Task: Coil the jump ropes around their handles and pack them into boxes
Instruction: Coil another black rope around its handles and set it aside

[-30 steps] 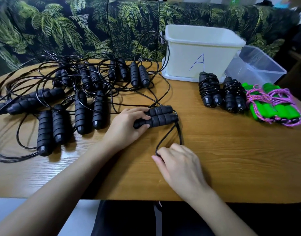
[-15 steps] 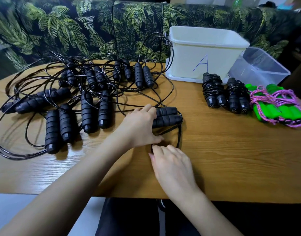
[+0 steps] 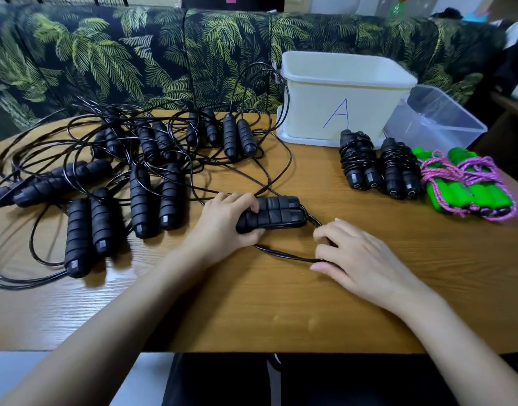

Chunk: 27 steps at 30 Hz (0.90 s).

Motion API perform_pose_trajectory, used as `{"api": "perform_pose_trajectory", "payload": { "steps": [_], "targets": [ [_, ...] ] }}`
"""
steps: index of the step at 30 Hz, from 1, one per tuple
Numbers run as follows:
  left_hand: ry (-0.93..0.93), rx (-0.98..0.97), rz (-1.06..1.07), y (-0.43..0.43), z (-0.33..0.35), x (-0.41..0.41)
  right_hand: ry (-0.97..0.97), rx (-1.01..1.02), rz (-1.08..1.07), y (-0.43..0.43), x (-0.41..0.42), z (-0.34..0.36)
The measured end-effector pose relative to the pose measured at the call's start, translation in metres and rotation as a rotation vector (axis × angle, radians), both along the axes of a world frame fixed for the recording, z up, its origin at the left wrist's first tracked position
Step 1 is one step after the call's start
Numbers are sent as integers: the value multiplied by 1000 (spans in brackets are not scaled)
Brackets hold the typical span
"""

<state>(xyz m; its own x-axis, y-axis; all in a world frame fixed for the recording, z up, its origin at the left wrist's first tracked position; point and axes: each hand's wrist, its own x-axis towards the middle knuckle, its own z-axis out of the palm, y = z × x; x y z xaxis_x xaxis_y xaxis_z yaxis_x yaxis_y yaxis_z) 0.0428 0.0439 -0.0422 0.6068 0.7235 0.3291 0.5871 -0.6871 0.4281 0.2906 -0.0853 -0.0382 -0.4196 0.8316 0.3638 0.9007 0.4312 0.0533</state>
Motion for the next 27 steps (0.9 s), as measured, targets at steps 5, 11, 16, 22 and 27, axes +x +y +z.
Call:
{"api": "perform_pose_trajectory", "payload": {
  "steps": [5, 11, 16, 22, 27],
  "targets": [
    [19, 3, -8, 3, -6, -1, -25, 26, 22, 0, 14, -3],
    [80, 16, -2, 1, -4, -2, 24, 110, 68, 0, 13, -5],
    [156, 74, 0, -3, -4, -2, 6, 132, 136, -2, 22, -4],
    [189, 361, 1, -14, -2, -2, -35, 163, 141, -2, 24, -6],
    [216, 278, 20, -24, -4, -14, -57, 177, 153, -6, 23, -9]
  ]
}}
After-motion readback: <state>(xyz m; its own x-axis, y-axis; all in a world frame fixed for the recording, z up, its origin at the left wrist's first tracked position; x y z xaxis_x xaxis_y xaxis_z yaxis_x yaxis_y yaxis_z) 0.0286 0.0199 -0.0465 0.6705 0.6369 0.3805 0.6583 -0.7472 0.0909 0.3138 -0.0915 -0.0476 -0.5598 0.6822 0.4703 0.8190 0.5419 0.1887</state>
